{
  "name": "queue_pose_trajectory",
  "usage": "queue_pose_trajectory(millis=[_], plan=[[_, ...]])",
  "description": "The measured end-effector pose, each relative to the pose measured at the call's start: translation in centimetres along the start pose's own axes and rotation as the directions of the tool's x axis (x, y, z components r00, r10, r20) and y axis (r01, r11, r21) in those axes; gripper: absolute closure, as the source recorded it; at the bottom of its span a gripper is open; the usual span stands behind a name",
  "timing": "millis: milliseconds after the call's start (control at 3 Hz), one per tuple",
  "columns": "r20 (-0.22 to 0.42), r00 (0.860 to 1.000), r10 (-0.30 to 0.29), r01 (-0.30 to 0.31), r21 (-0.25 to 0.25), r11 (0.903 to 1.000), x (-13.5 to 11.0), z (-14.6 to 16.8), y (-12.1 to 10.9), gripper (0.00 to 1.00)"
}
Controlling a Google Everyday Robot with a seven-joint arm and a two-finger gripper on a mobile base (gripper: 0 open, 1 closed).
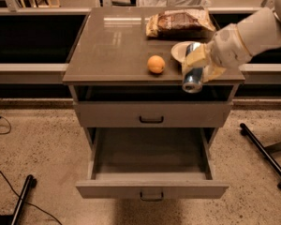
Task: Pick redbull can from middle drawer and place on counter
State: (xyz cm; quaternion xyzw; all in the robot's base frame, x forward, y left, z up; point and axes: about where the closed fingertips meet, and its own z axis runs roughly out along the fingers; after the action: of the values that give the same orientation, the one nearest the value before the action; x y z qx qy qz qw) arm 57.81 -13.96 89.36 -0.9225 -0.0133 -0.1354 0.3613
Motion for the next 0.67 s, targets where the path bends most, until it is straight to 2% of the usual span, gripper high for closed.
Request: queue_pose_trajectory(millis=[333,667], plan=[[0.113,0.974,0.196,-0.187,-0.081,0.979,2.7,2.2,3.2,1.0],[0.139,0.954,0.265,-0.247,-0.135,0.9595,3.8,2.4,2.9,1.0]])
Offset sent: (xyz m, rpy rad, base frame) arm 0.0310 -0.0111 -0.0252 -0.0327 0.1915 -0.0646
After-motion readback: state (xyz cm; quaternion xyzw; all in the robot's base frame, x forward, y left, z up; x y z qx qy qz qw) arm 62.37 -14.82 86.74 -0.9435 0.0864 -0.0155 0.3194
